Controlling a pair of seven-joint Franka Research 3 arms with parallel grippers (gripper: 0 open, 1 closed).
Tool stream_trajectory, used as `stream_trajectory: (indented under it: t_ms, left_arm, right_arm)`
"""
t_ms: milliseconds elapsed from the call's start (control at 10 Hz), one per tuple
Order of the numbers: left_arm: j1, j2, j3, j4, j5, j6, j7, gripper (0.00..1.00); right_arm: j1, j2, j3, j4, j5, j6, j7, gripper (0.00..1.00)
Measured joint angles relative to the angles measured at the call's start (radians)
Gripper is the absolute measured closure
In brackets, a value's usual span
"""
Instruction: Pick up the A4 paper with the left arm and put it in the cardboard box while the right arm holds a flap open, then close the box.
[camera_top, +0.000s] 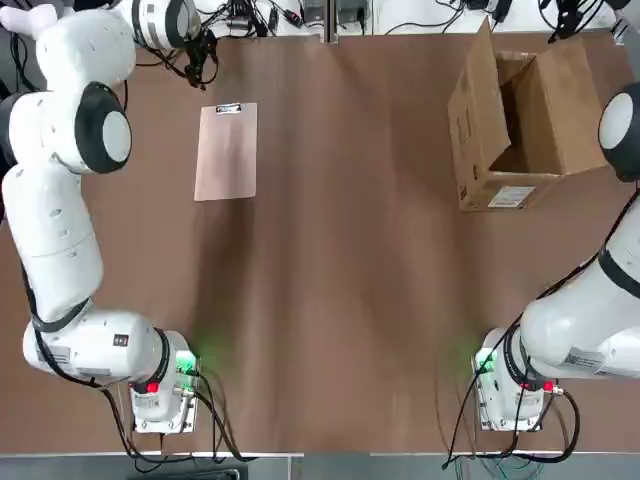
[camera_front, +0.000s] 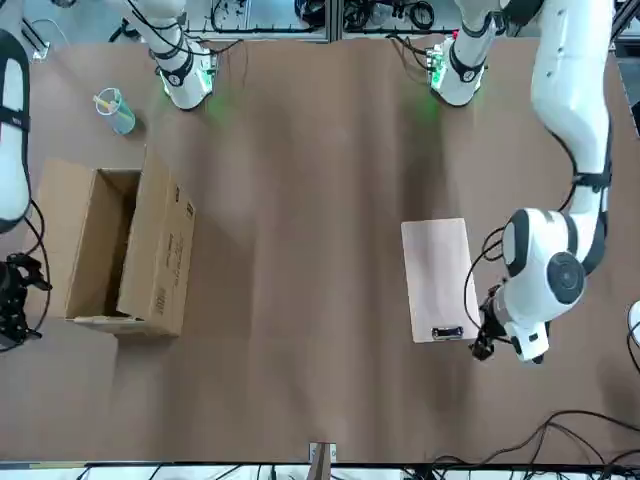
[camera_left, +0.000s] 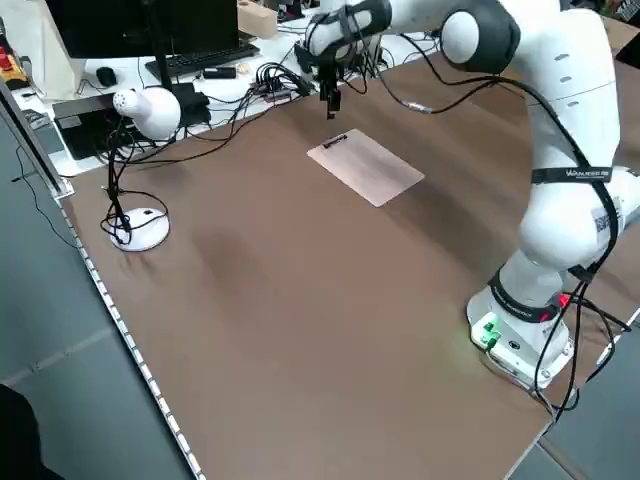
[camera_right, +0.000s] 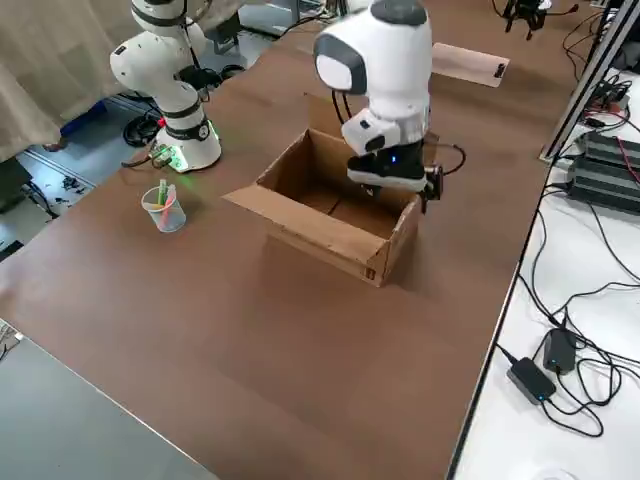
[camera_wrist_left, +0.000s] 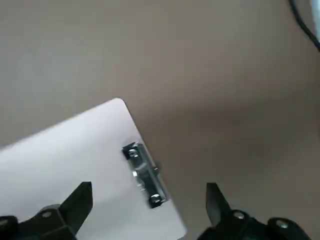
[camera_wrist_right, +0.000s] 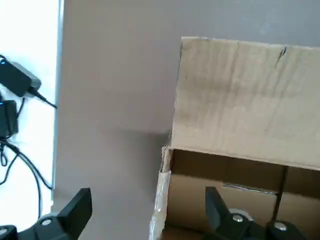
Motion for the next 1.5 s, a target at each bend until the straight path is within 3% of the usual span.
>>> stream_trajectory:
  t_ms: [300,1200,1400,1500]
  left_arm:
    - [-0.004,0.074,-0.003,0.008,-0.052,0.023,-0.127,0.00]
    - [-0.029,0.169,-0.004,0.046,-0.075,0.028,-0.104,0.00]
    - [-0.028,0.177,-0.002,0.048,-0.075,0.028,-0.095,0.06]
    - [-0.028,0.178,-0.002,0.048,-0.075,0.028,-0.095,0.13]
  right_arm:
    - [-0.001,0.057,-0.021,-0.001,0.000,0.015,0.017,0.00]
    - [0.013,0.124,-0.021,-0.001,0.000,0.087,0.109,0.00]
    - [0.014,0.136,-0.021,-0.002,0.000,0.101,0.110,0.03]
    - [0.014,0.142,-0.021,-0.002,0.000,0.106,0.110,0.13]
